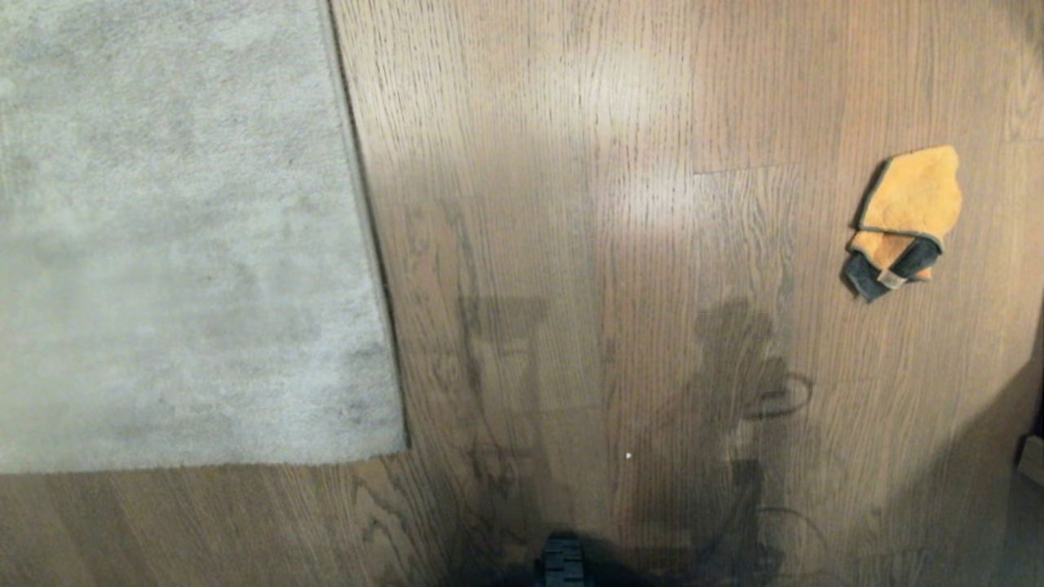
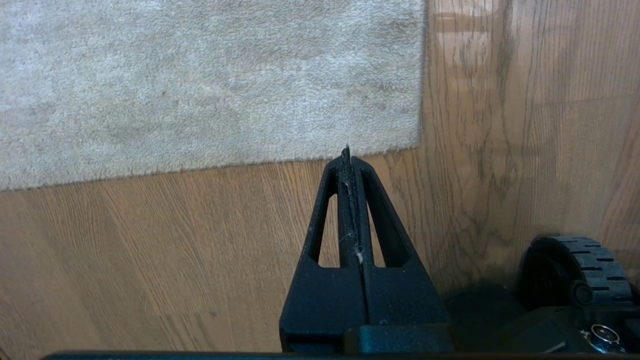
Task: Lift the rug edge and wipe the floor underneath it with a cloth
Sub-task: Pick up the rag
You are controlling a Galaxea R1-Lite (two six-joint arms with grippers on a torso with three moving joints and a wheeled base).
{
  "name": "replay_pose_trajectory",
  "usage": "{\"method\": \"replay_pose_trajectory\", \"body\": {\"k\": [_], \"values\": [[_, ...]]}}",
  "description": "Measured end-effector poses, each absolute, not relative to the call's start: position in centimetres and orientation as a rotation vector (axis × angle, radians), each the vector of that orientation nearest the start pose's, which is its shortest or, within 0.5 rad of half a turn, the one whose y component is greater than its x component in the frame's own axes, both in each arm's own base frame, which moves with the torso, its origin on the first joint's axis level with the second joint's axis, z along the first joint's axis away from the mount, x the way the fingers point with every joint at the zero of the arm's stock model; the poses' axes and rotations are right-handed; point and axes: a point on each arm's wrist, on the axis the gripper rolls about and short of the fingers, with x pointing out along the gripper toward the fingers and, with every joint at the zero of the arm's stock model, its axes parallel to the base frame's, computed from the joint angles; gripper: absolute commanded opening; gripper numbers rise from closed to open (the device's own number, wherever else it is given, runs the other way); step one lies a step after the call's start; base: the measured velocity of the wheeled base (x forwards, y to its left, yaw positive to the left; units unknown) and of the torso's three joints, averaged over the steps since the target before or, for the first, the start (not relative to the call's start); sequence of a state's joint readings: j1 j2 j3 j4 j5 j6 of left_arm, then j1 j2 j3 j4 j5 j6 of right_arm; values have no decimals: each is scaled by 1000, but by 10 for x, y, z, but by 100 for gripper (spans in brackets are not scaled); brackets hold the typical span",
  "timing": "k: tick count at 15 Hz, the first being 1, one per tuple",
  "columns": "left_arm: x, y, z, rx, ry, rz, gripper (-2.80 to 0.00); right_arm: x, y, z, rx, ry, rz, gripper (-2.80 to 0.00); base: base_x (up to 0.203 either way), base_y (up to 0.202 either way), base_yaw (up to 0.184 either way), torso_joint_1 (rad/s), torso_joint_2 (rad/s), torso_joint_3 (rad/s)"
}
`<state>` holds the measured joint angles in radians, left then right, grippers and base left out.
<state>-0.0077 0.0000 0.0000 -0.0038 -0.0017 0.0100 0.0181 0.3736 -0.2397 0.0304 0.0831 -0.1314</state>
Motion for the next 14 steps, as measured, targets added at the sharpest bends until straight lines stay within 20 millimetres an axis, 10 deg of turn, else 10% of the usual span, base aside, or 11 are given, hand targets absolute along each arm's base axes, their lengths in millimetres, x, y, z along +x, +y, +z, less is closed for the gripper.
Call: {"method": "replay_pose_trajectory", "body": {"k": [8, 10, 14], "values": [[-23, 0, 76, 9, -4, -9, -280, 82, 3, 181, -118, 201, 117, -280, 0, 0, 0, 0, 0, 0], [-23, 0, 76, 9, -4, -9, -280, 108, 4, 182, -113, 227, 118, 0, 0, 0, 0, 0, 0, 0], [-23, 0, 76, 10, -4, -9, -280, 165, 1, 180, -111, 219, 91, 0, 0, 0, 0, 0, 0, 0]]}}
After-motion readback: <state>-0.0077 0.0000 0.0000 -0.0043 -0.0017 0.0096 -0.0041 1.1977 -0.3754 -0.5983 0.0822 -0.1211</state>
